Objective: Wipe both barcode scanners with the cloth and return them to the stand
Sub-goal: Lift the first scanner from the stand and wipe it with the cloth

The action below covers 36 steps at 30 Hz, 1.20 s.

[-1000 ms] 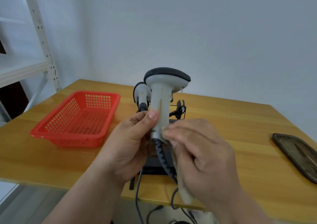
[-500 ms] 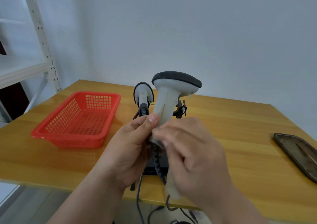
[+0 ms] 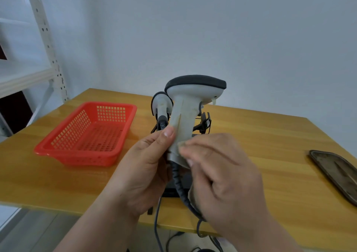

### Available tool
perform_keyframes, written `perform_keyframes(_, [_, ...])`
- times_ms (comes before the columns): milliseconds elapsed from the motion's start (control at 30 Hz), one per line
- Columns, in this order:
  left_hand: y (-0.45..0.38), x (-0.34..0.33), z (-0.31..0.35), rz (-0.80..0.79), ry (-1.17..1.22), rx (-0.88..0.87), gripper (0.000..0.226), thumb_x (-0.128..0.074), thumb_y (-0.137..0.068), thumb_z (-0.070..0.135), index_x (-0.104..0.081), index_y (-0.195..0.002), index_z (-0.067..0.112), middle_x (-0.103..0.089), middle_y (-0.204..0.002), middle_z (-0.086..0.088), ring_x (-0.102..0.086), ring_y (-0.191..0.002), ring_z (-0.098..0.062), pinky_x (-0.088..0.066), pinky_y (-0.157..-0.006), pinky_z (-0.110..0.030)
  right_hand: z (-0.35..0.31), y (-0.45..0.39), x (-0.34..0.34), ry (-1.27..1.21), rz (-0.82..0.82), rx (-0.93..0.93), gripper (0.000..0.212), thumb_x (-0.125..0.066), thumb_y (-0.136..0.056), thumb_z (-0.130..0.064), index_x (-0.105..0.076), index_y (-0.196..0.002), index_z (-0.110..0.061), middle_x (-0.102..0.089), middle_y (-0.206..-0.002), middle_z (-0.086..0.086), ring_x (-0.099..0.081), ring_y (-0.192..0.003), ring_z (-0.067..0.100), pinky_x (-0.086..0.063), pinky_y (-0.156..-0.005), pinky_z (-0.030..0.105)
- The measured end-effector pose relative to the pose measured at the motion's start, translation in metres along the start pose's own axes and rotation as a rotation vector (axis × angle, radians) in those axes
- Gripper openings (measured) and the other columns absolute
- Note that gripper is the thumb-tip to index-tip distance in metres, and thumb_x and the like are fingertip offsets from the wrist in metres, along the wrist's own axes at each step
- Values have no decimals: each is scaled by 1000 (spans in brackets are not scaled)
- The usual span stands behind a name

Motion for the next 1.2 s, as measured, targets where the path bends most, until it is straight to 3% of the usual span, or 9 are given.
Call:
perform_keyframes(167, [2, -3, -1, 24, -60, -22, 67, -74, -75, 43, -58, -121, -3, -59, -112, -28, -56, -103, -40, -42, -99, -52, 36, -7, 10, -18, 63, -198, 21, -65, -81, 3, -74, -95, -10, -69, -96, -2, -64, -93, 10, -48, -83, 14])
perform_keyframes(333, [4, -5, 3, 59, 9, -15, 65, -60, -85, 38, -47, -130, -7, -43, -129, -42, -43, -120, -57, -26, -110, -62, -7, 1, -6, -43, -15, 21, 17, -63, -83, 7, -71, -93, -5, -68, -94, 0, -62, -88, 19, -49, -80, 25])
perform_keyframes(467, [3, -10, -4, 49, 27, -4, 60, -60, -85, 43, -54, -129, 2, -54, -125, -30, -51, -108, -36, -46, -96, -44, 23, -13, 12, 12, 96, -122, 14, -65, -82, 4, -71, -91, -6, -61, -93, -10, -61, -90, 10, -44, -84, 12])
perform_keyframes(567, [4, -13, -8, 31, 69, 47, 60, -54, -89, 46, -55, -129, 1, -55, -132, -29, -54, -122, -38, -45, -100, -45, -4, -5, 3, 11, 80, 2, 14, -62, -84, 6, -73, -90, -1, -69, -94, 5, -64, -87, 24, -51, -81, 29])
perform_keyframes(733, [3, -11, -12, 91, 106, 43, 60, -55, -84, 46, -59, -124, 1, -64, -101, -21, -63, -82, -25, -59, -73, -33, 27, -12, 13, -3, 110, -116, 18, -67, -81, 9, -73, -90, -5, -67, -92, -2, -63, -90, 15, -49, -84, 19])
perform_keyframes(867, [4, -10, -13, 104, 25, 57, 55, -41, -93, 49, -64, -119, 6, -69, -112, -23, -67, -103, -31, -57, -84, -40, -10, -4, -5, 26, 40, 41, 16, -59, -87, 5, -73, -90, 0, -70, -93, 8, -62, -85, 24, -50, -81, 30])
perform_keyframes(1033, [5, -6, -9, 146, -14, -7, 48, -42, -95, 44, -63, -116, 5, -64, -94, -23, -61, -74, -26, -50, -67, -37, 30, -13, 9, 15, 104, -160, 18, -66, -80, 6, -73, -91, -8, -62, -93, -9, -61, -91, 11, -45, -86, 12])
perform_keyframes(1133, [5, -5, -3, 159, -98, -56, 46, -39, -98, 43, -63, -115, 7, -66, -105, -27, -66, -97, -34, -51, -86, -46, -3, -7, -2, 31, 66, -5, 14, -63, -84, 6, -74, -90, -2, -69, -93, 4, -63, -86, 23, -51, -82, 28])
perform_keyframes(1200, [6, -2, 2, 184, -135, -103, 42, -38, -98, 42, -68, -106, 13, -69, -93, -16, -66, -88, -29, -52, -79, -42, -1, -7, -6, 23, 39, 28, 15, -63, -84, 6, -74, -91, -2, -70, -94, 4, -63, -88, 22, -49, -85, 25])
Point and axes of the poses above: each hand's wrist, its own y-axis away from the middle knuckle, its own x-axis out of the back of the hand, z = x × y, the point moved 10 cm from there along -y, towards the middle knuckle
